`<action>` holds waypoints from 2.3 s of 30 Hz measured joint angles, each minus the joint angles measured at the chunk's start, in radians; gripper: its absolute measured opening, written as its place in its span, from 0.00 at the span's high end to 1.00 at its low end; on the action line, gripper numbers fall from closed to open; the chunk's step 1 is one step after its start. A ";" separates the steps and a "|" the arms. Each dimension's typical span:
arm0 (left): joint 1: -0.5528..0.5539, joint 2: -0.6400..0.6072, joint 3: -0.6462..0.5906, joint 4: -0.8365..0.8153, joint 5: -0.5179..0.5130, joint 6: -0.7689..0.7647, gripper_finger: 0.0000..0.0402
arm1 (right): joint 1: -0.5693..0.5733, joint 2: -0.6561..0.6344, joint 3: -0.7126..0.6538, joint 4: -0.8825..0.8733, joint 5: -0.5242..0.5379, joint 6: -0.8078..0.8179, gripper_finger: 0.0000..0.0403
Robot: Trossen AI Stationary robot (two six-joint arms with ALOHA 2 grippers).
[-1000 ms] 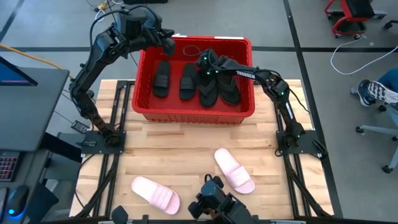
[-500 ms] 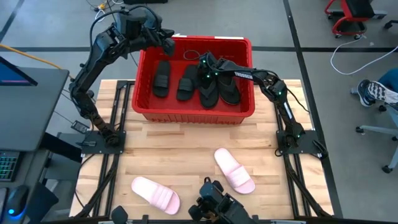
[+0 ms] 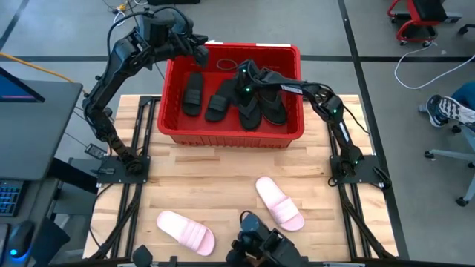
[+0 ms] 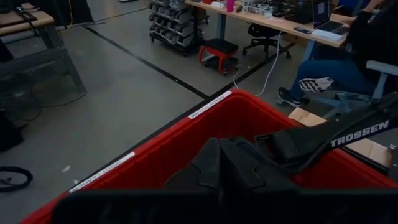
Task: Pick and place slides into bin
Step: Adjust the slippers and slides in the red container
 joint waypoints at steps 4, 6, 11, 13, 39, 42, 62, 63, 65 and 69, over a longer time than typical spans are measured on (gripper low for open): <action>0.000 0.000 0.000 0.001 0.000 0.000 0.99 | -0.009 -0.034 0.002 -0.115 0.000 -0.045 1.00; 0.000 0.000 0.000 0.000 0.000 -0.003 0.98 | -0.009 -0.039 0.003 -0.163 0.002 -0.082 1.00; -0.001 0.000 0.000 0.001 0.000 -0.011 0.96 | 0.013 -0.014 0.003 -0.176 0.008 -0.138 1.00; -0.001 0.000 0.000 0.002 0.000 -0.011 0.97 | 0.016 -0.009 0.003 -0.105 -0.004 -0.119 1.00; -0.036 0.002 -0.240 -0.099 0.022 -0.139 0.99 | -0.007 -0.215 0.000 0.094 0.218 -0.049 1.00; -0.026 0.003 -0.415 0.110 0.168 -0.123 0.99 | -0.009 -0.328 0.002 0.055 0.223 -0.065 1.00; 0.019 0.434 -0.623 0.361 0.398 -0.207 1.00 | 0.005 -0.768 0.002 -0.359 0.389 -0.185 1.00; 0.019 0.445 -0.619 0.349 0.387 -0.207 1.00 | 0.005 -0.770 0.002 -0.366 0.390 -0.186 1.00; 0.017 0.457 -0.612 0.352 0.332 -0.204 1.00 | 0.008 -0.772 0.002 -0.370 0.392 -0.186 0.99; 0.016 0.458 -0.612 0.313 0.189 -0.237 1.00 | 0.012 -0.764 0.002 -0.384 0.392 -0.186 0.99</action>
